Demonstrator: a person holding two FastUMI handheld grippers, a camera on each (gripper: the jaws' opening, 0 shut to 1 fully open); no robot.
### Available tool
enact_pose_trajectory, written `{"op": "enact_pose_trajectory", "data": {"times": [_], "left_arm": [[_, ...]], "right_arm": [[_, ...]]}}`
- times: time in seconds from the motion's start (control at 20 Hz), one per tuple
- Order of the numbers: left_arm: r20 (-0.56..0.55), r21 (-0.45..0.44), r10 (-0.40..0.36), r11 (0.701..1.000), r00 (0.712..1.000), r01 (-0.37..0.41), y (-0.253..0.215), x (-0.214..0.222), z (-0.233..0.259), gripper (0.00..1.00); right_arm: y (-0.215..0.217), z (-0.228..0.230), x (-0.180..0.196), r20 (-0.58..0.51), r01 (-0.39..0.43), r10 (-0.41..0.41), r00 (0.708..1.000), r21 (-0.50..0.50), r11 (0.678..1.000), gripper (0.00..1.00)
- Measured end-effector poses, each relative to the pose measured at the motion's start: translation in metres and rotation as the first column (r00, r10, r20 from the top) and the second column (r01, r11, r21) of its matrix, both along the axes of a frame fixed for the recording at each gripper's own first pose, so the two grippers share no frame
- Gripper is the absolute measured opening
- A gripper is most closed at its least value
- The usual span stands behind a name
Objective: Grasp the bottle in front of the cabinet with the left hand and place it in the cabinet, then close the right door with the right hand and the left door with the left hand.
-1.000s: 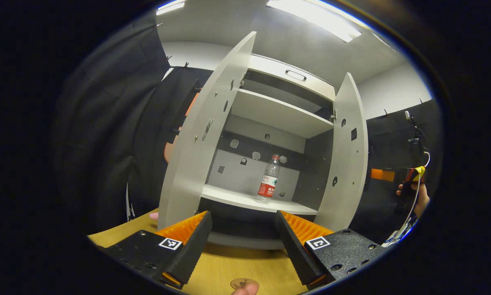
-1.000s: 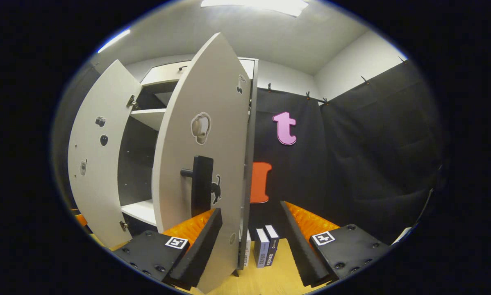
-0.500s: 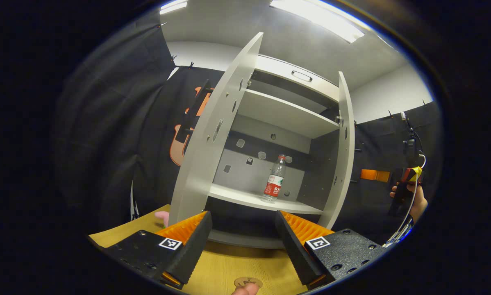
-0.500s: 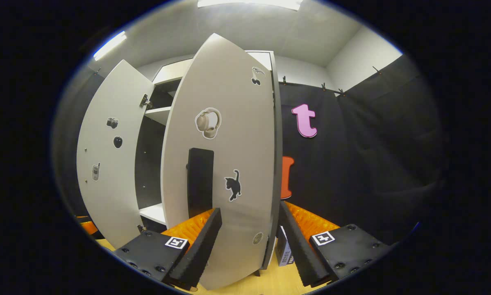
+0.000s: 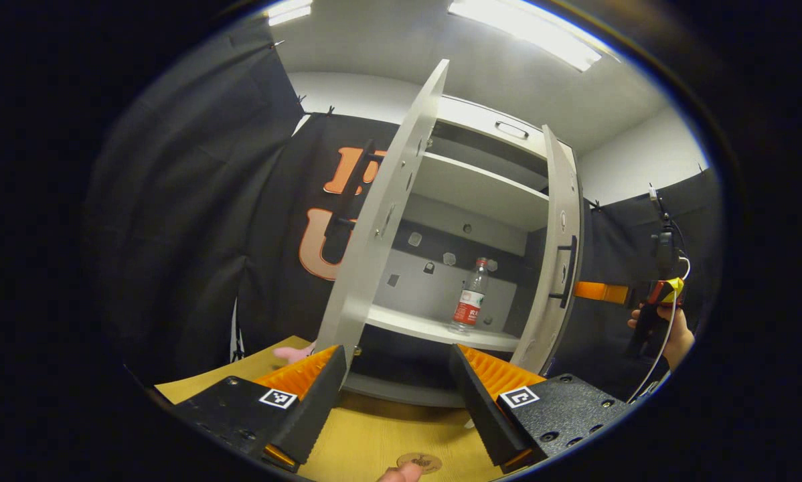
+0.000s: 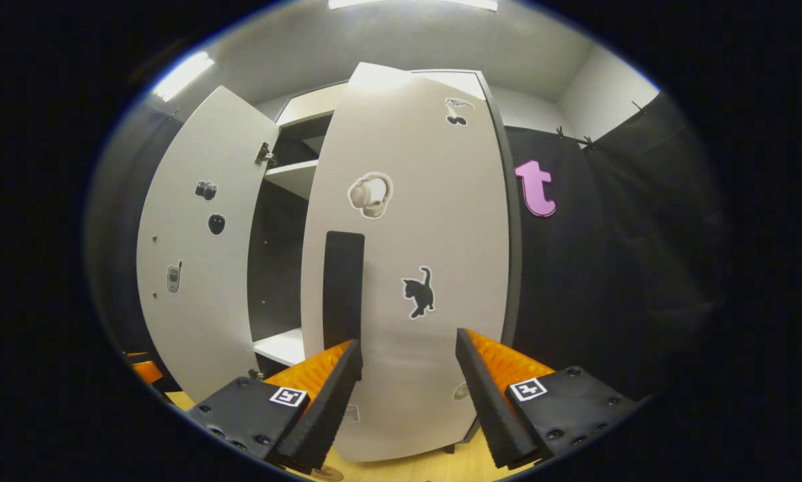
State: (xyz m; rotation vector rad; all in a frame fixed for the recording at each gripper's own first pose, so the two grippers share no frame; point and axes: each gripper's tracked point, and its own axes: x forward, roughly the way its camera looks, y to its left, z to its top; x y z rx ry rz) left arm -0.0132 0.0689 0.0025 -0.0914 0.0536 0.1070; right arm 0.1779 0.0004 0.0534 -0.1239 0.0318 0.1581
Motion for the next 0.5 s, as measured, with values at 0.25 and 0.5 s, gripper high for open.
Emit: {"op": "enact_pose_trajectory", "data": {"times": [0.25, 0.5], "left_arm": [[0.013, -0.019, 0.1, 0.995, 0.995, -0.099, 0.031, -0.011, 0.006, 0.94], [0.078, 0.0, 0.244, 0.97, 0.967, -0.244, 0.077, -0.021, 0.032, 0.94]], "right_arm": [[0.008, -0.004, 0.015, 0.003, -0.003, 0.003, 1.0, 0.013, 1.0, 0.95], [0.019, -0.009, 0.033, 0.029, 0.009, -0.008, 1.0, -0.003, 1.0, 0.95]]}}
